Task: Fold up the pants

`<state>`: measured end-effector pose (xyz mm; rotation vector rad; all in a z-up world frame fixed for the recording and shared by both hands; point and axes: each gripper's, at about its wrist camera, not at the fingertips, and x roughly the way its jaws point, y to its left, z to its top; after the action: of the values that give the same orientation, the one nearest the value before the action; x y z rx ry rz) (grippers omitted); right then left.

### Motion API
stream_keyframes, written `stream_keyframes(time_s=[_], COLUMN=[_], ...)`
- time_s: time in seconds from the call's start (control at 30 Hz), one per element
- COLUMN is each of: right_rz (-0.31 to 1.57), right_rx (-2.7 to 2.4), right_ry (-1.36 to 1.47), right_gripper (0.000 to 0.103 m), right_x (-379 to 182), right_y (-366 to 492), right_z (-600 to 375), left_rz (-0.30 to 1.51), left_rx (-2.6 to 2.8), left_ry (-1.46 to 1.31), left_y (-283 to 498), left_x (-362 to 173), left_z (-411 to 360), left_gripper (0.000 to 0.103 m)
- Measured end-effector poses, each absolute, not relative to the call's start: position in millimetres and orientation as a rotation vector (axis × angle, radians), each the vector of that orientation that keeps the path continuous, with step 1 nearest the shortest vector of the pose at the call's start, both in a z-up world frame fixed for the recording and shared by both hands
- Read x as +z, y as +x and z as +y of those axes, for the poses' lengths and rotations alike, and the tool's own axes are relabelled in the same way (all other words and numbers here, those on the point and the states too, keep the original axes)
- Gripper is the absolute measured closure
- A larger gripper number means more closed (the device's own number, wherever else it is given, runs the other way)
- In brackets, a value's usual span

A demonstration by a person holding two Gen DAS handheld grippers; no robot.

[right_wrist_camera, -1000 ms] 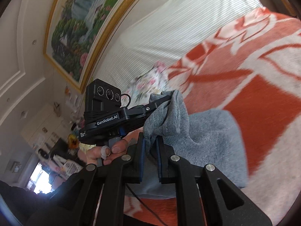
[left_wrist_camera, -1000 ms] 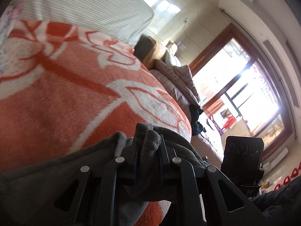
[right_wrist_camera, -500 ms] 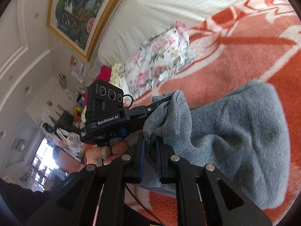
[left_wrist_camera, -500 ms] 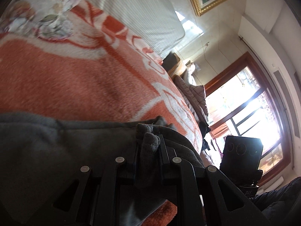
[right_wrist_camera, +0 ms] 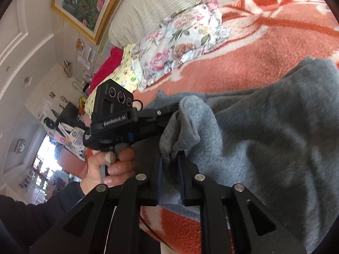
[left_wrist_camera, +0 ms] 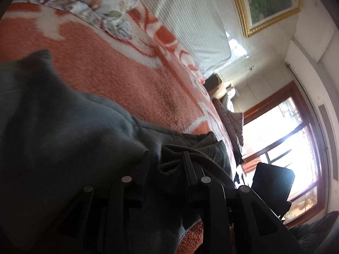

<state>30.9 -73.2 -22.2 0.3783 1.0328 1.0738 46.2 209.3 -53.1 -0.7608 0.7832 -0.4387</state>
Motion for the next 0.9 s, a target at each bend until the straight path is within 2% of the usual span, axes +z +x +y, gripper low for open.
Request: stream_keyframes(time_s=[0.03,0.13,0.37,0.47,0.9], right_rz=[1.038,1.019,0.971,0.95,0.888], right_rx=[1.084,1.094,1.055,1.008,0.802], right_ry=[0.37,0.35,0.373,0.376,0.391], right_gripper=[0.071,0.062,0.062,0.062,0.062], right_x=[-22,-16,1,6,21], right_y=[29,23,22,27,74], right_z=[-71,-72,-93,-106,-155], left_rz=[0.772,0.74,0.71,0.721,0.82], left_rx=[-0.43,-0.411,-0.416,-0.423,-0.395], left_ry=[-0.766,-0.761,-0.723,-0.704,-0.666], left_y=[41,27,4,-3,-4], left_x=[-50,-37,-7,-3,-28], left_z=[212,217,190,171,102], left_gripper=[0.077,0.077,0.074,0.069,0.063])
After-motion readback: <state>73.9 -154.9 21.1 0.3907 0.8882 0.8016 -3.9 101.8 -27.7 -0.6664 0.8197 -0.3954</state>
